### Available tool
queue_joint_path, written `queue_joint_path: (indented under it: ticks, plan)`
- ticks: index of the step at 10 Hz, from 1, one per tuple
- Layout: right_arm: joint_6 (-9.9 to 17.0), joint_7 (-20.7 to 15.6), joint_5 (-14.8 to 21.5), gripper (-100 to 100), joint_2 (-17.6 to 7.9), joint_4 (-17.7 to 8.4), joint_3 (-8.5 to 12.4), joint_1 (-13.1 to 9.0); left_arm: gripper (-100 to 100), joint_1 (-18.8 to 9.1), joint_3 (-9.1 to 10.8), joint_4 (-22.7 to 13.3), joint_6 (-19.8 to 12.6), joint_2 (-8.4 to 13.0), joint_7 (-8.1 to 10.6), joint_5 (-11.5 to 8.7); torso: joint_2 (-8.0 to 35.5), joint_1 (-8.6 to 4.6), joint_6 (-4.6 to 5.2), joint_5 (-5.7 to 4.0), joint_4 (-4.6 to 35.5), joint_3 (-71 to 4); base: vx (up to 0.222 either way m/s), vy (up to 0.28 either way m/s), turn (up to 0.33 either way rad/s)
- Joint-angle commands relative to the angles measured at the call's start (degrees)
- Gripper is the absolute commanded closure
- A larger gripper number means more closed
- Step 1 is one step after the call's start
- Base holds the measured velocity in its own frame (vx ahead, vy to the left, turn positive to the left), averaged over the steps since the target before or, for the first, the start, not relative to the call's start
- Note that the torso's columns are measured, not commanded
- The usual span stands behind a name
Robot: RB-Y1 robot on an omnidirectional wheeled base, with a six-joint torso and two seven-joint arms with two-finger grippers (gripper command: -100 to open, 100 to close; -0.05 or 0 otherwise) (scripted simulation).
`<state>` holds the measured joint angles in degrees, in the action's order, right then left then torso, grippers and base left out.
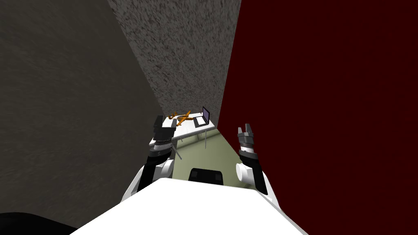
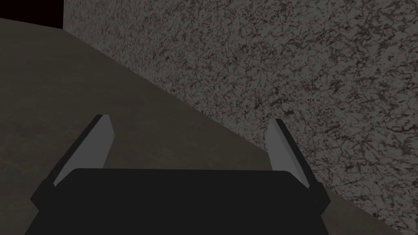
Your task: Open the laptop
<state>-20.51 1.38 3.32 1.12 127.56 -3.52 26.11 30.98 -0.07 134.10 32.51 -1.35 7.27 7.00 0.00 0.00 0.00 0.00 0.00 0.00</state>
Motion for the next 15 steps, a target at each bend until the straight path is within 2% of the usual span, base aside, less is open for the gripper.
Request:
queue_joint_path:
  ticks: [1, 9, 10, 12, 15]
  plan:
    - [0.0, 0.0, 0.0, 0, 0.0, 0.0, 0.0, 0.0, 0, 0.0, 0.00, 0.0, 0.0, 0.0, 0.00, 0.0, 2.3, 0.00, 0.00, 0.00, 2.3, -4.7, 0.000, 0.000, 0.000]
    - [0.0, 0.0, 0.0, 0, 0.0, 0.0, 0.0, 0.0, 0, 0.0, 0.00, 0.0, 0.0, 0.0, 0.00, 0.0, 35.4, 0.00, 0.00, 0.00, 35.4, -70.7, 0.000, 0.000, 0.000]
    - [0.0, 0.0, 0.0, 0, 0.0, 0.0, 0.0, 0.0, -100, -0.1, 0.21, 0.1, -0.5, 2.4, 0.16, -0.4, 39.6, 0.00, 0.00, 0.00, 39.6, -79.2, 0.023, -0.016, 0.028]
    - [0.0, 0.0, 0.0, 0, 0.0, 0.0, 0.0, 0.0, -100, -0.2, 0.69, 0.2, -1.8, 5.5, 0.53, -1.4, 42.0, -0.06, 0.00, -0.02, 42.0, -84.3, 0.047, -0.036, 0.048]
    - [0.0, 0.0, 0.0, 0, 0.0, 0.0, 0.0, 0.0, -100, -0.5, 1.88, 0.6, -5.0, 8.7, 1.44, -3.8, 42.2, -0.10, 0.00, -0.03, 42.3, -84.6, 0.090, -0.074, 0.067]
